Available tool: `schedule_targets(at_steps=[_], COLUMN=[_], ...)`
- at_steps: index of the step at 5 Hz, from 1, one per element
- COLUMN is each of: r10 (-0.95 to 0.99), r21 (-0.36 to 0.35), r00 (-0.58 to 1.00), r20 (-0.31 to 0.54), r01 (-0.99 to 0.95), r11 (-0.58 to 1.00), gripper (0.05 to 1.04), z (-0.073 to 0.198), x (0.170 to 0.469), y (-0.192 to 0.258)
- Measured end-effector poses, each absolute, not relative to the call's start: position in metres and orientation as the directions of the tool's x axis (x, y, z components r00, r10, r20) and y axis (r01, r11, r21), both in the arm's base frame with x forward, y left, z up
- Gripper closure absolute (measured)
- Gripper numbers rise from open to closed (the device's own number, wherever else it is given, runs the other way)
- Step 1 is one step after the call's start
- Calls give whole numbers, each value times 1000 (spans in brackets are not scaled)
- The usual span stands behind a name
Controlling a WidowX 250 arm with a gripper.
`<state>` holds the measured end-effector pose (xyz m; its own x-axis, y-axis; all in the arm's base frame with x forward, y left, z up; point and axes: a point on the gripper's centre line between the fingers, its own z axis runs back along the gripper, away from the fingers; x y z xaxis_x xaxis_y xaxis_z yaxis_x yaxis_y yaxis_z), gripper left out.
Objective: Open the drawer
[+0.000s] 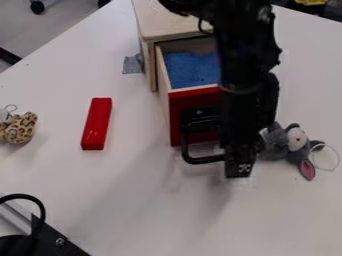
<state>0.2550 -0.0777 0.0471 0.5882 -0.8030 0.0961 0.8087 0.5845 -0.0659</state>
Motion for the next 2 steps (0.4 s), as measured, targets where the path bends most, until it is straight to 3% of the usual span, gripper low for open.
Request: schedule_targets(at_steps=[2], r10=[-733], r21=[-77], r00=[661], r20=[162], r01=[749], r11=[658], gripper=[85], z=[105], x=[252], y=[-60])
